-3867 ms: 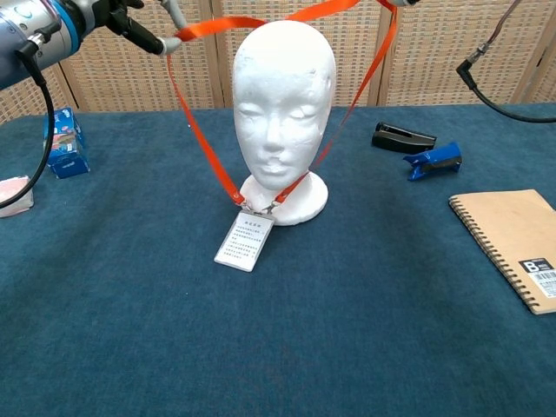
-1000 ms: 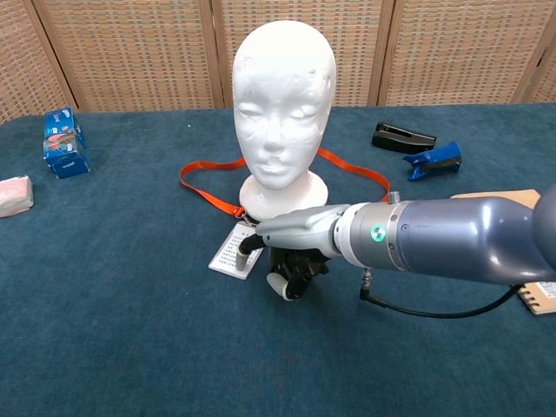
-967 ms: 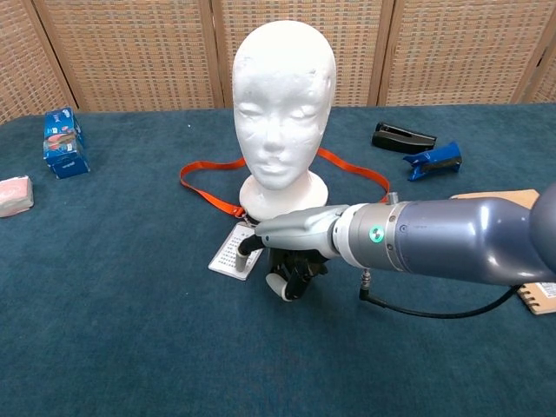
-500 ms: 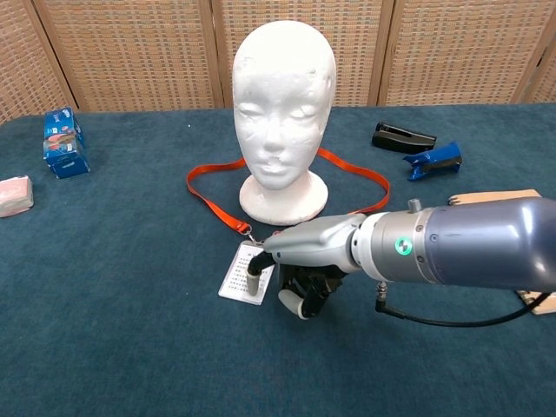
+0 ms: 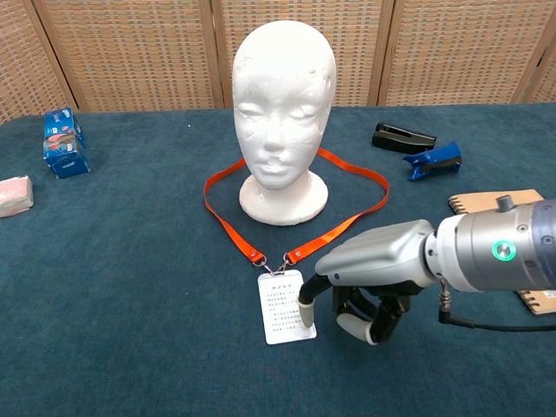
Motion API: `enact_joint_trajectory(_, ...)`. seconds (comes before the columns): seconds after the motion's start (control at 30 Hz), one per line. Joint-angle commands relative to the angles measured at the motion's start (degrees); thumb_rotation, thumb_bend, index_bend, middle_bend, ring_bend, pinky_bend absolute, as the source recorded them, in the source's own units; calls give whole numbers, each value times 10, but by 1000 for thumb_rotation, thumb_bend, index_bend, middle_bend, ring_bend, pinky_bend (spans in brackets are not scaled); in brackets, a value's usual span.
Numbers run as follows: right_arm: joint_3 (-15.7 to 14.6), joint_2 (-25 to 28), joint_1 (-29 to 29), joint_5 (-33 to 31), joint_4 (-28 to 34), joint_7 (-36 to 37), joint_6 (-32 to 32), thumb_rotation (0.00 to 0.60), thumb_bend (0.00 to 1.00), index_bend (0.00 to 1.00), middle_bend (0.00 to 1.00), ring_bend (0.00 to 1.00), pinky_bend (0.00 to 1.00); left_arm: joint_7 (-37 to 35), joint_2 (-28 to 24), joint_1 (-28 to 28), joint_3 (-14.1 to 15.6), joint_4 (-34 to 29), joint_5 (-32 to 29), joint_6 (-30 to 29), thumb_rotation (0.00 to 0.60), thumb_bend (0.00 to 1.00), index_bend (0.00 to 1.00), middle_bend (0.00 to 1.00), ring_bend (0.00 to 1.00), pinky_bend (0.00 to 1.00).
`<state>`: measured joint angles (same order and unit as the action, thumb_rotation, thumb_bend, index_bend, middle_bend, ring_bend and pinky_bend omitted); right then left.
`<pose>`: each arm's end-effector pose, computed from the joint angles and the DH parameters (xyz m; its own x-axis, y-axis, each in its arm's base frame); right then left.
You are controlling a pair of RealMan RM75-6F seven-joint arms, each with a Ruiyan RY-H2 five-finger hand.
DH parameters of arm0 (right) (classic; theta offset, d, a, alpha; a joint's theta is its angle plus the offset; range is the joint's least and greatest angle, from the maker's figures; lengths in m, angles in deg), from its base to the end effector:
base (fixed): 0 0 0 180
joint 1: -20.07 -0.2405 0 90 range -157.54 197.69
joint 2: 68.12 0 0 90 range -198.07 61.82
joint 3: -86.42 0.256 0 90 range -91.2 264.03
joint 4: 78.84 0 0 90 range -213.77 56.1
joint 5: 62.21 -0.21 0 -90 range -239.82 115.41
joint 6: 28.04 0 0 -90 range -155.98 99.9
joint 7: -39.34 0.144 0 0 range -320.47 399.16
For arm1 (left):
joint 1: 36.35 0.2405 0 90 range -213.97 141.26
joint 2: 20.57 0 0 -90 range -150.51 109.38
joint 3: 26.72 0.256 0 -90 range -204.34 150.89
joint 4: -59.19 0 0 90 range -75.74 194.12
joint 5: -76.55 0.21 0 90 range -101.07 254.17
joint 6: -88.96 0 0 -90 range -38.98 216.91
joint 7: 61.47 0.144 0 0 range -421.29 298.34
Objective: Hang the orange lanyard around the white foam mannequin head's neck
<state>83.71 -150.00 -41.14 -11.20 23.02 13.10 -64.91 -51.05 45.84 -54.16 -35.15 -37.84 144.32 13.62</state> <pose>-0.0930 -0.2762 -0.0542 0.6812 -0.5436 0.4903 -0.6998 -0.6802 0.2182 -0.2798 0.2625 0.1416 0.3855 0.0399 0.9219 0.9203 0.0562 -0.3872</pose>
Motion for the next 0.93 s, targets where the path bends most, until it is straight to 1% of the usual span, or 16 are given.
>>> enact_joint_trajectory(0.03, -6, 31, 8, 19, 22, 14, -2, 600, 844, 308, 743, 622, 740, 3, 1, 1, 0, -2, 2, -2, 600, 0, 0, 0, 0, 0)
enact_joint_trajectory(0.13, -1, 61, 19, 46, 44, 36, -9, 600, 844, 309, 743, 622, 741, 7, 2, 3, 1, -5, 5, -6, 600, 0, 0, 0, 0, 0)
enact_joint_trajectory(0.2, 9, 90, 33, 80, 67, 67, -18, 600, 844, 310, 743, 622, 741, 8, 2, 4, 2, -7, 9, -9, 600, 0, 0, 0, 0, 0)
enact_joint_trajectory(0.3, 18, 142, 65, 145, 95, 110, -53, 600, 844, 316, 743, 616, 741, 7, 2, 8, 5, -10, 17, -14, 600, 0, 0, 0, 0, 0)
enact_joint_trajectory(0.4, 19, 178, 93, 191, 100, 140, -89, 600, 843, 328, 742, 604, 740, 7, 2, 12, 8, -10, 24, -19, 600, 0, 0, 0, 0, 0)
enact_joint_trajectory(0.47, 18, 198, 111, 210, 95, 151, -117, 600, 837, 334, 740, 597, 736, 6, 2, 15, 11, -10, 28, -22, 600, 0, 0, 0, 0, 0)
enact_joint_trajectory(0.53, 13, 231, 155, 255, 78, 179, -185, 600, 806, 336, 727, 584, 722, 2, 1, 22, 15, -10, 40, -33, 600, 0, 0, 0, 0, 0)
enact_joint_trajectory(0.6, 8, 250, 199, 292, 45, 219, -252, 600, 720, 330, 693, 557, 688, -2, 0, 30, 21, -9, 55, -46, 600, 0, 0, 0, 0, 0)
enact_joint_trajectory(0.63, 7, 254, 216, 304, 31, 235, -276, 600, 632, 317, 653, 526, 643, -5, 0, 34, 24, -9, 61, -52, 600, 0, 0, 0, 0, 0)
enact_joint_trajectory(0.67, 6, 257, 232, 313, 16, 251, -299, 600, 509, 292, 584, 469, 558, -8, 0, 38, 26, -8, 67, -57, 600, 0, 0, 0, 0, 0)
enact_joint_trajectory(0.7, 6, 259, 247, 320, 3, 265, -320, 600, 417, 267, 518, 412, 480, -11, -1, 41, 29, -7, 73, -62, 600, 0, 0, 0, 0, 0)
enact_joint_trajectory(0.77, 5, 262, 278, 325, -23, 293, -360, 600, 131, 143, 235, 150, 180, -18, -1, 50, 34, -5, 83, -73, 600, 0, 0, 0, 0, 0)
enact_joint_trajectory(0.8, 4, 262, 292, 328, -35, 301, -377, 600, 44, 72, 106, 48, 71, -22, 0, 54, 37, -3, 89, -78, 600, 0, 0, 0, 0, 0)
enact_joint_trajectory(0.83, 4, 261, 305, 328, -46, 302, -393, 600, 11, 36, 48, 9, 25, -26, 0, 58, 40, 0, 94, -83, 600, 0, 0, 0, 0, 0)
enact_joint_trajectory(0.87, 3, 259, 322, 326, -61, 289, -412, 600, 0, 4, 5, 0, 0, -30, 0, 63, 43, 4, 101, -88, 600, 0, 0, 0, 0, 0)
enact_joint_trajectory(0.93, 4, 252, 347, 320, -73, 263, -439, 600, 0, 0, 0, 0, 0, -34, 1, 70, 48, 9, 109, -95, 600, 0, 0, 0, 0, 0)
